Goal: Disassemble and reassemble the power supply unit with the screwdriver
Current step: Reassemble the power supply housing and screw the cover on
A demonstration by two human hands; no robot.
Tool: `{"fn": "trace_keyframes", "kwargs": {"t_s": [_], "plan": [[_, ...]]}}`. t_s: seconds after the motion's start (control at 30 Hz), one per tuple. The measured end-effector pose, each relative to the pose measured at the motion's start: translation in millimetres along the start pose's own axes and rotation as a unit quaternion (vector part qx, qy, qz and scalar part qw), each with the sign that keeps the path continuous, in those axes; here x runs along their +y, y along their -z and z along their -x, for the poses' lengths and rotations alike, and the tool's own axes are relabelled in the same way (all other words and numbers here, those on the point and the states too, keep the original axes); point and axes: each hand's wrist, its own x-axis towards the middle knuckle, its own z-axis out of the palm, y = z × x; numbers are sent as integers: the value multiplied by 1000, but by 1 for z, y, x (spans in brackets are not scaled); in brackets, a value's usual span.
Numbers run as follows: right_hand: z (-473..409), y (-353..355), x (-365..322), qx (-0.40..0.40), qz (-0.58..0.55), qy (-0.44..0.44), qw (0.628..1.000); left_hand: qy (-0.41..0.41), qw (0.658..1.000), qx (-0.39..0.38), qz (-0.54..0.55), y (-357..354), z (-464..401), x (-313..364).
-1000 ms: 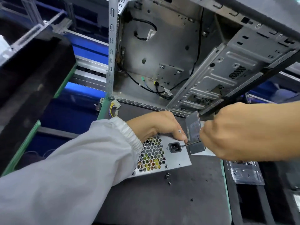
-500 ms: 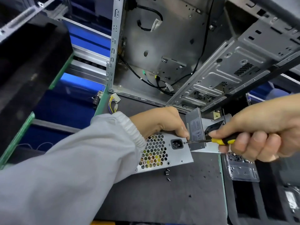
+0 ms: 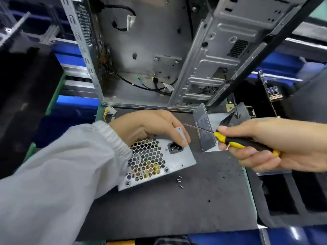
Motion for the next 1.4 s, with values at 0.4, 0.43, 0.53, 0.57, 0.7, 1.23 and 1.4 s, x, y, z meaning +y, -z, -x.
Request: {"fn": "trace_keyframes", "kwargs": {"t_s": [0.4, 0.43, 0.53, 0.57, 0.7, 1.23, 1.4], "plan": [[-49, 1, 47, 25, -12, 203, 979, -38, 995, 51, -72, -12, 9, 11], [-55, -1, 50, 38, 5, 208, 977, -34, 993, 57, -97, -11, 14, 12], [-73, -8, 54, 77, 23, 238, 968, -2, 977, 105, -188, 4, 33, 3], [-78, -11, 53, 79, 9, 252, 965, 11, 969, 139, -206, 11, 44, -3], [-92, -21, 47, 33, -10, 293, 956, 15, 957, 245, -157, 20, 92, -41], [-98, -9, 49, -58, -47, 240, 968, -65, 958, 273, 49, -14, 100, -82], [-97, -2, 56, -128, -71, 210, 967, -41, 977, 207, -9, -11, 102, -62]]}}
